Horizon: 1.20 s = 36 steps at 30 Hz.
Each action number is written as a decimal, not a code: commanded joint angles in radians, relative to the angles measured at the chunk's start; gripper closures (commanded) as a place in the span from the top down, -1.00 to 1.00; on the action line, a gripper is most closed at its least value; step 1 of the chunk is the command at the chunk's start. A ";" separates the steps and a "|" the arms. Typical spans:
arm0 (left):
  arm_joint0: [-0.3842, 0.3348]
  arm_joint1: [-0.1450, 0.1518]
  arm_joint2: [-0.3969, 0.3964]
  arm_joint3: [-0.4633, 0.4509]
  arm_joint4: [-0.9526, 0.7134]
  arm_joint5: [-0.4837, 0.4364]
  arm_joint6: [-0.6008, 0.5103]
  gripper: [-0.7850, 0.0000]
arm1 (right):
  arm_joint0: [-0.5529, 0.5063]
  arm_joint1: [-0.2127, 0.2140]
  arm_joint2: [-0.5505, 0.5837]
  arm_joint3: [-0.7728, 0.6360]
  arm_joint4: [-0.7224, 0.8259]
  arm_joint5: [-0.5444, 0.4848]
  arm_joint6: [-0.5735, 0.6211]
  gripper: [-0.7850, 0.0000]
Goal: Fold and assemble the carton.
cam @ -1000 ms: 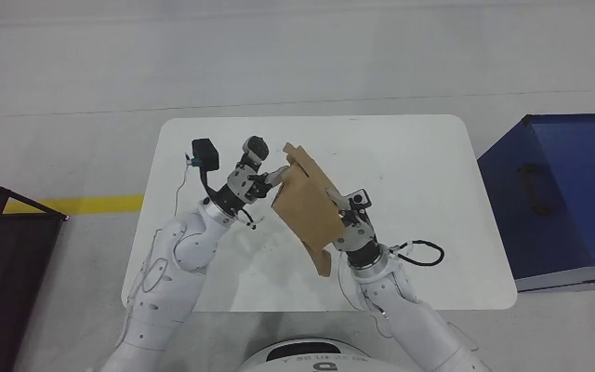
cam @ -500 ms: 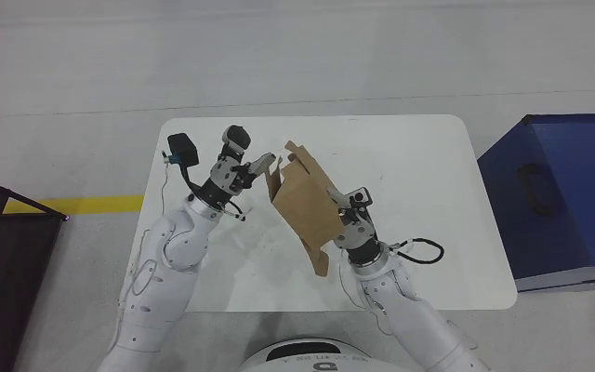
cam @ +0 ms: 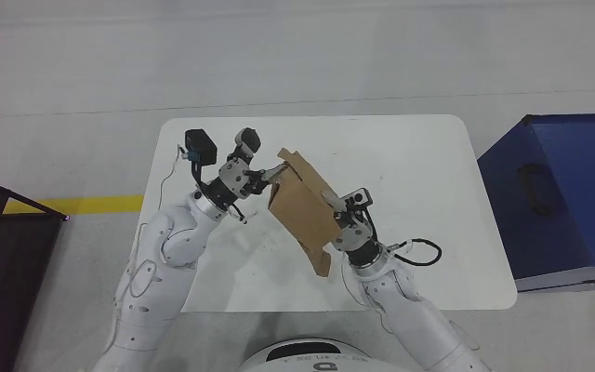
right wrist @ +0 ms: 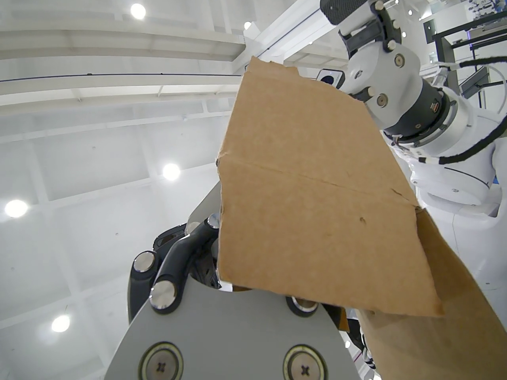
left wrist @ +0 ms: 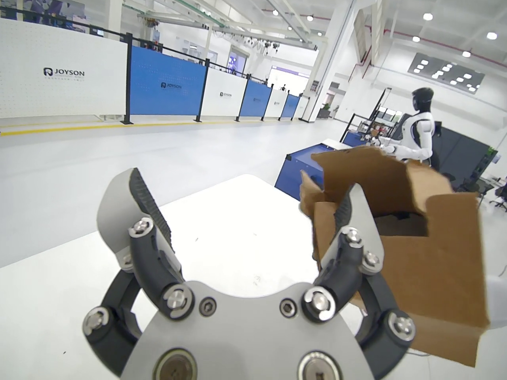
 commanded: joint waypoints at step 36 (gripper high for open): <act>0.024 0.023 -0.049 -0.010 0.042 -0.025 0.087 1.00 | 0.003 -0.016 0.021 -0.004 -0.001 0.052 0.031 -1.00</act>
